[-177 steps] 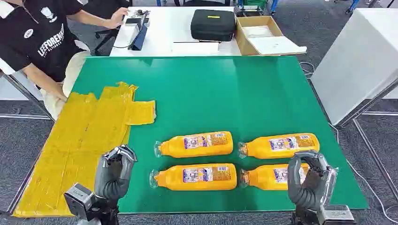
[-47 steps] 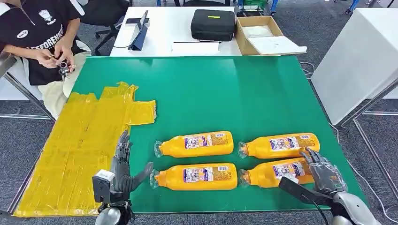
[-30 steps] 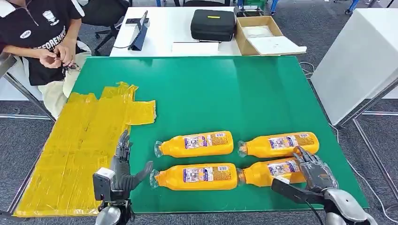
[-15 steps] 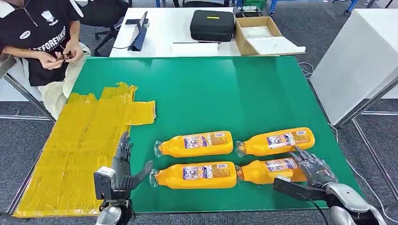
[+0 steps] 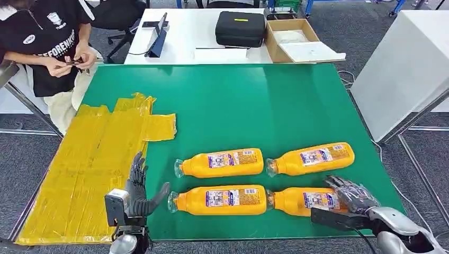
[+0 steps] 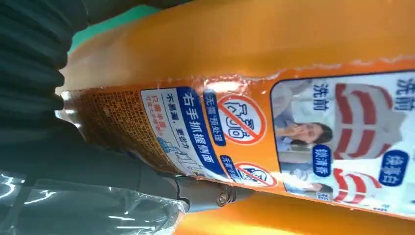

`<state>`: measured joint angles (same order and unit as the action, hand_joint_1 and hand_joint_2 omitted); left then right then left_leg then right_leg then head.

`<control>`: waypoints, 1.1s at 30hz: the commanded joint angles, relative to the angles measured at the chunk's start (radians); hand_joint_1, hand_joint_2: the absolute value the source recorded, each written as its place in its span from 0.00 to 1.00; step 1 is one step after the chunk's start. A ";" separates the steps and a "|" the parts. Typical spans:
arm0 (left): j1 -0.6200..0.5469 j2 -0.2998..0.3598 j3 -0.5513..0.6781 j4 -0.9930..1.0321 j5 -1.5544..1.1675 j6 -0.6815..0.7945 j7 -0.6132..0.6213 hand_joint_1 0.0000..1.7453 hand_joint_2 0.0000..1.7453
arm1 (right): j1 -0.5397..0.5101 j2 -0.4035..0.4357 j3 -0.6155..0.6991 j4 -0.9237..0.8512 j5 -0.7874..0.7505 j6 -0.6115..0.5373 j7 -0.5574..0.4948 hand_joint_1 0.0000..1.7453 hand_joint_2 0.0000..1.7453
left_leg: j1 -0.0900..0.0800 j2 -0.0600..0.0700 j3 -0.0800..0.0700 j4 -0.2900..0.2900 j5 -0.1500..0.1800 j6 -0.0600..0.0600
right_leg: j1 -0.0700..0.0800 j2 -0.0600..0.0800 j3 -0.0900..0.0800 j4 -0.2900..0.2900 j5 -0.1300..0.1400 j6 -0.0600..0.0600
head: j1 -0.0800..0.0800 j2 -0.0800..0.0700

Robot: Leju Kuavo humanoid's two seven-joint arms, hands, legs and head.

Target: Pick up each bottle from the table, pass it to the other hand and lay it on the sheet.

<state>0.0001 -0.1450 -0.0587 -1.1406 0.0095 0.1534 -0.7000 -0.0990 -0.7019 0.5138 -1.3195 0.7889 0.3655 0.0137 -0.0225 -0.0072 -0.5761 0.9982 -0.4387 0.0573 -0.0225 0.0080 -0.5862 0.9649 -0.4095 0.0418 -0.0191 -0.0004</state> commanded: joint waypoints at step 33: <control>0.010 0.002 0.108 0.034 -0.026 0.008 0.013 0.00 1.00 | 0.110 0.136 -0.199 -0.296 0.076 -0.261 0.044 1.00 1.00 | 0.001 0.004 0.003 0.000 -0.003 -0.003 | 0.001 0.004 0.003 0.000 0.000 -0.003 | 0.000 0.000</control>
<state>-0.0002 -0.1461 -0.0187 -1.1025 0.0069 0.1656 -0.7000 -0.0369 -0.6672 0.4960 -1.4426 0.8205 0.1465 0.0622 -0.0222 -0.0054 -0.5744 0.9981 -0.4403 0.0579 -0.0223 0.0108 -0.5840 0.9653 -0.4092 0.0416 -0.0195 -0.0008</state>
